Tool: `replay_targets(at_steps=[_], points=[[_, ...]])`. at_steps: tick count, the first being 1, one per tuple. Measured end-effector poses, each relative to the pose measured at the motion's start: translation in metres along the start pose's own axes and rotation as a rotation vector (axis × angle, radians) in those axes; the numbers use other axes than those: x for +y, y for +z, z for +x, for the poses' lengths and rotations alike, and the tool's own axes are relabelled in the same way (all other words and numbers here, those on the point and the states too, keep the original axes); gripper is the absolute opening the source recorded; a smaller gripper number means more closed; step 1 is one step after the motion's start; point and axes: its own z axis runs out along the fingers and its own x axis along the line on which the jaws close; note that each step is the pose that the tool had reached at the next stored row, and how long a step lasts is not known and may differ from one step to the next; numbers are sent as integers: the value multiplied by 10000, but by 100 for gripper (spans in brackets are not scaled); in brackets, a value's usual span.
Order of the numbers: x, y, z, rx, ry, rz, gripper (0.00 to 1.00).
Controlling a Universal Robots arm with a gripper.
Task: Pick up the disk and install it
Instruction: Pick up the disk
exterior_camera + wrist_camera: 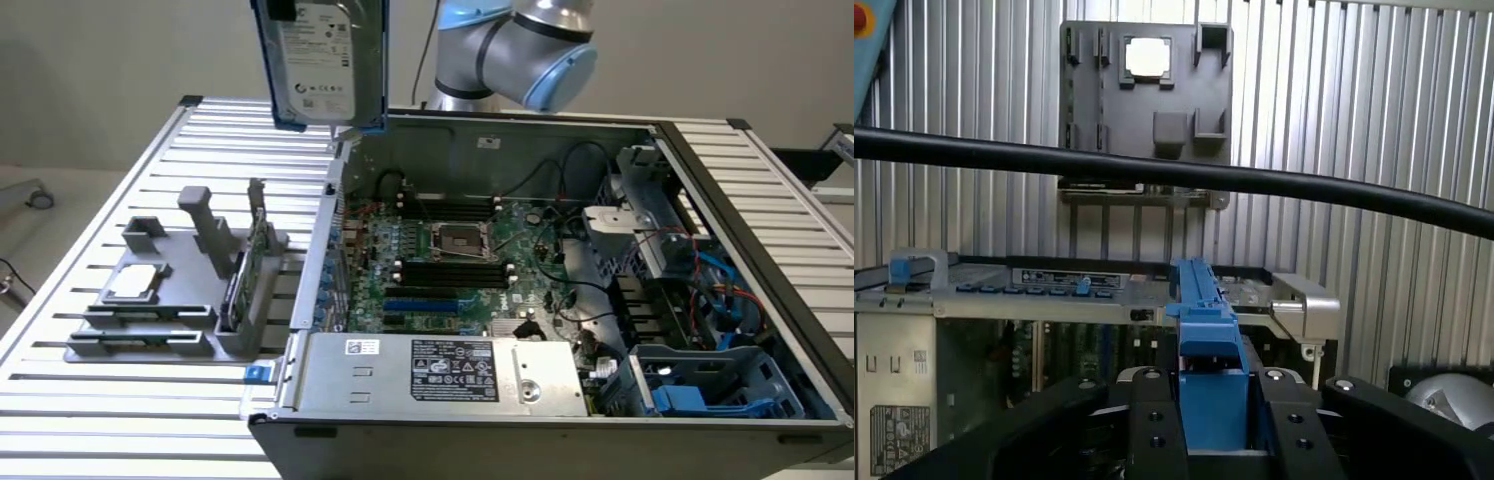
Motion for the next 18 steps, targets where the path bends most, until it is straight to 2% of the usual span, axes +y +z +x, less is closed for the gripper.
replay_targets(at_steps=[18], points=[[-809, -24, 274, -2, 0, 1, 33]])
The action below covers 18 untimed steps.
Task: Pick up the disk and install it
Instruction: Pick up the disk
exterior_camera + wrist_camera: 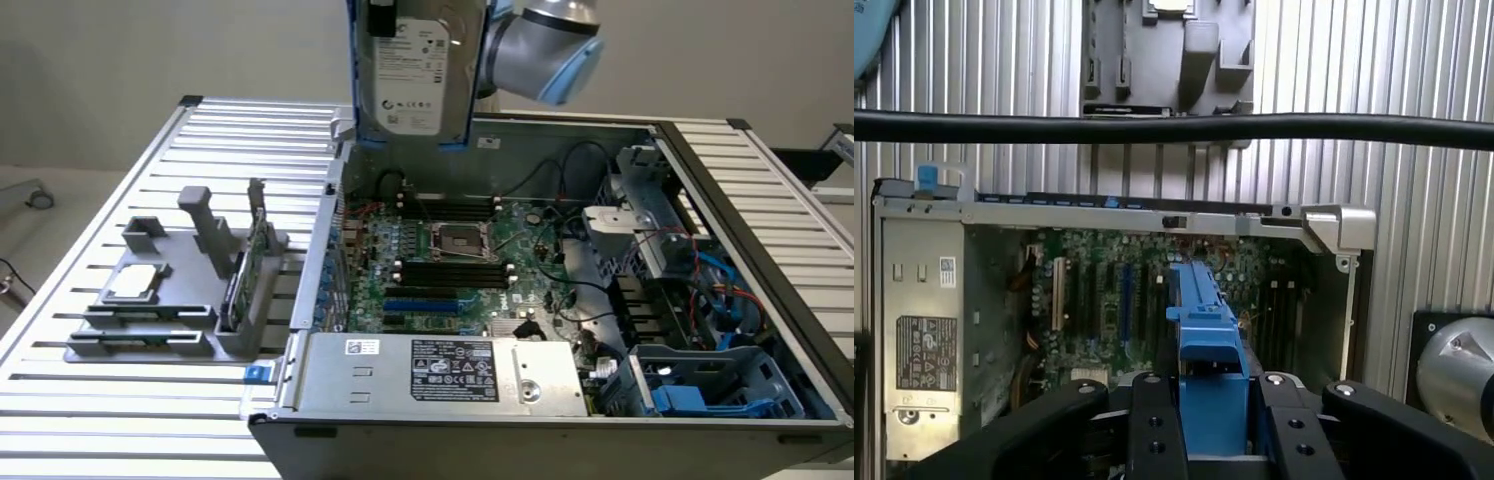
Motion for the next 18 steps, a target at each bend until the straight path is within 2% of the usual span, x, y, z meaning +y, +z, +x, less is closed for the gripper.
replay_targets(at_steps=[3, 9, 18], points=[[-130, -4, 53, 2, 0, -1, 33], [-322, -5, 214, 0, 0, 0, 33], [-552, -6, 493, 1, 1, -1, 33]])
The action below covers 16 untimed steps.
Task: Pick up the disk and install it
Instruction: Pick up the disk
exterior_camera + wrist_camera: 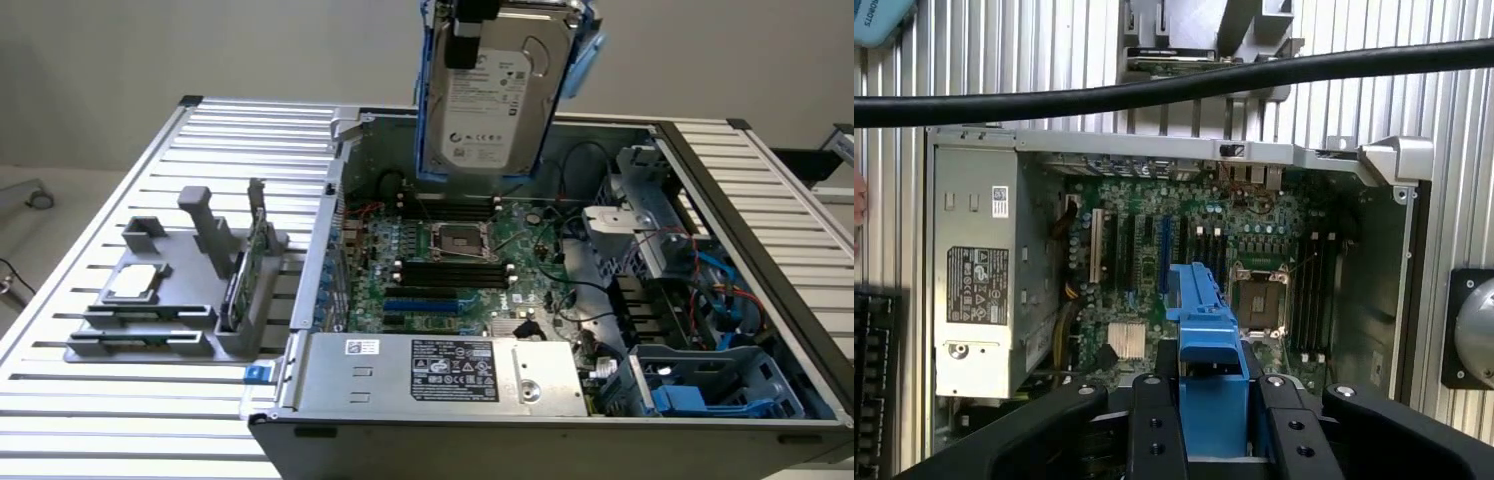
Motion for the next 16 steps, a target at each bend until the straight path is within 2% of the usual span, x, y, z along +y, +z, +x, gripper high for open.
replay_targets(at_steps=[16], points=[[-403, -4, 500, 1, 0, 0, 33]])
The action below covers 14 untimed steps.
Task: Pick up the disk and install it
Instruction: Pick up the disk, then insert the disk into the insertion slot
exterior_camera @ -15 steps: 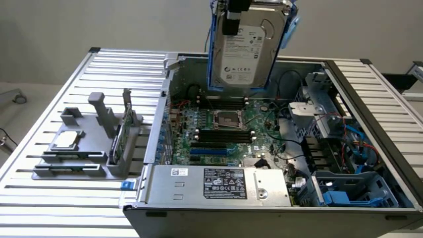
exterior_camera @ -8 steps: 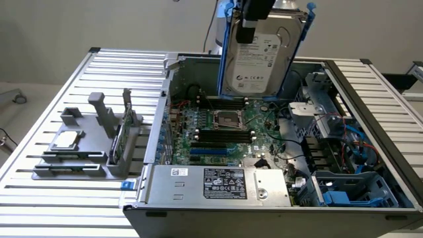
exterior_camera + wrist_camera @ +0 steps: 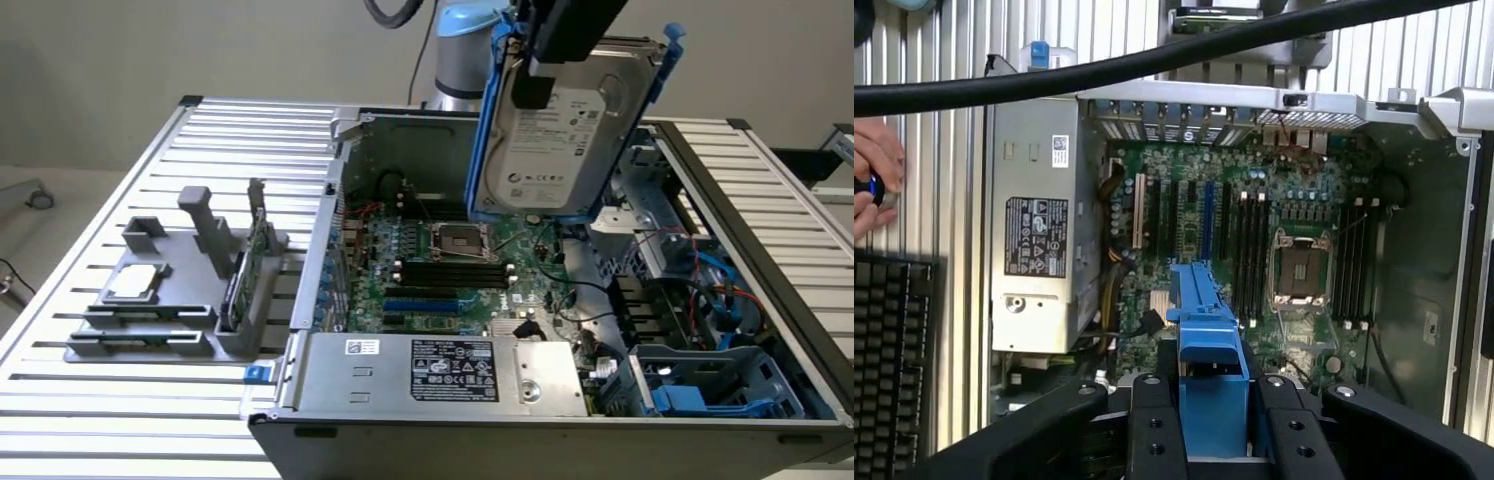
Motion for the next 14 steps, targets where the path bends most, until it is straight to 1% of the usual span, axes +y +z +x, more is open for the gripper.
replay_targets(at_steps=[14], points=[[-357, -1, 435, 0, 0, 0, 33]])
